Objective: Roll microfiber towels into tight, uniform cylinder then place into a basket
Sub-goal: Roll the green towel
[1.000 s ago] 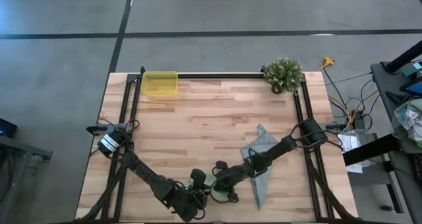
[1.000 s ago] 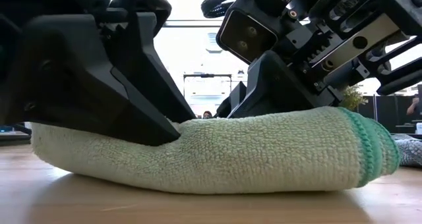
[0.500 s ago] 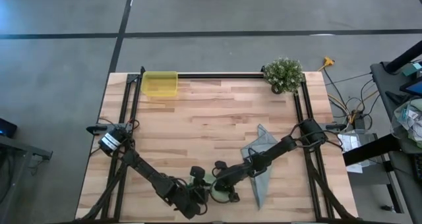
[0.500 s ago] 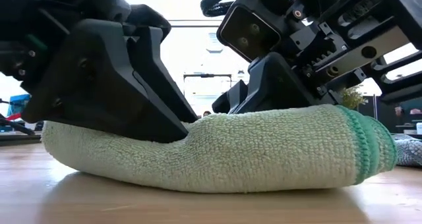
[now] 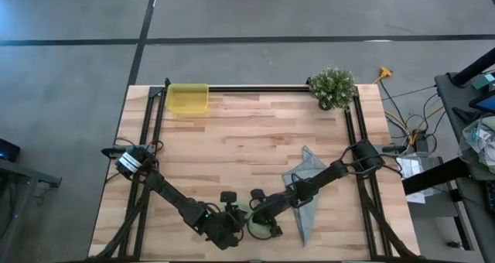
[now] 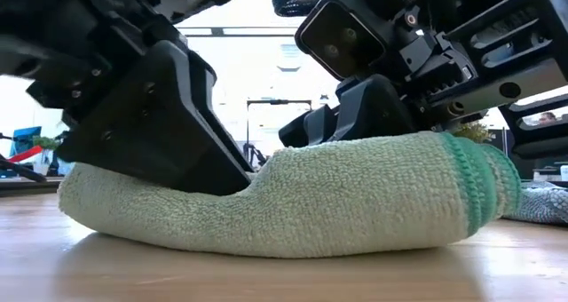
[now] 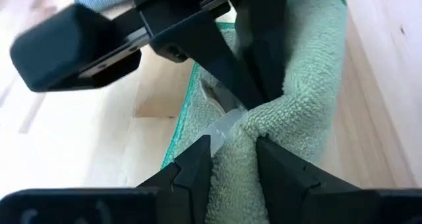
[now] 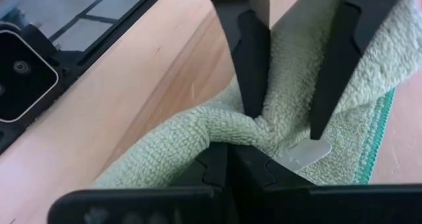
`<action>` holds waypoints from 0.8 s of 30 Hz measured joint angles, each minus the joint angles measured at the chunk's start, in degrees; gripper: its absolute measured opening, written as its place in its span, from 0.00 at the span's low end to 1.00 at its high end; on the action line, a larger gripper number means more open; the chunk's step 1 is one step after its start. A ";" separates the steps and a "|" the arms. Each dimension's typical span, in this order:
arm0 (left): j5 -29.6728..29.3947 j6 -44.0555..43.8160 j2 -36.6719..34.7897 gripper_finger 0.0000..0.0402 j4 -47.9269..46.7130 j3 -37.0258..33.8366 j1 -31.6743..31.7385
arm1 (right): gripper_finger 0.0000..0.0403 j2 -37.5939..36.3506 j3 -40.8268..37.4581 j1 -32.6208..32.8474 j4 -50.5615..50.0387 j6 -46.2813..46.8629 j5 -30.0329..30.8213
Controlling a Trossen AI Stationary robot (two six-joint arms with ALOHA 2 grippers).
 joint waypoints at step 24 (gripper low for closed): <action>2.39 -2.75 0.26 0.25 1.43 -0.79 2.36 | 0.11 -7.11 -1.11 0.48 -10.25 -4.32 8.76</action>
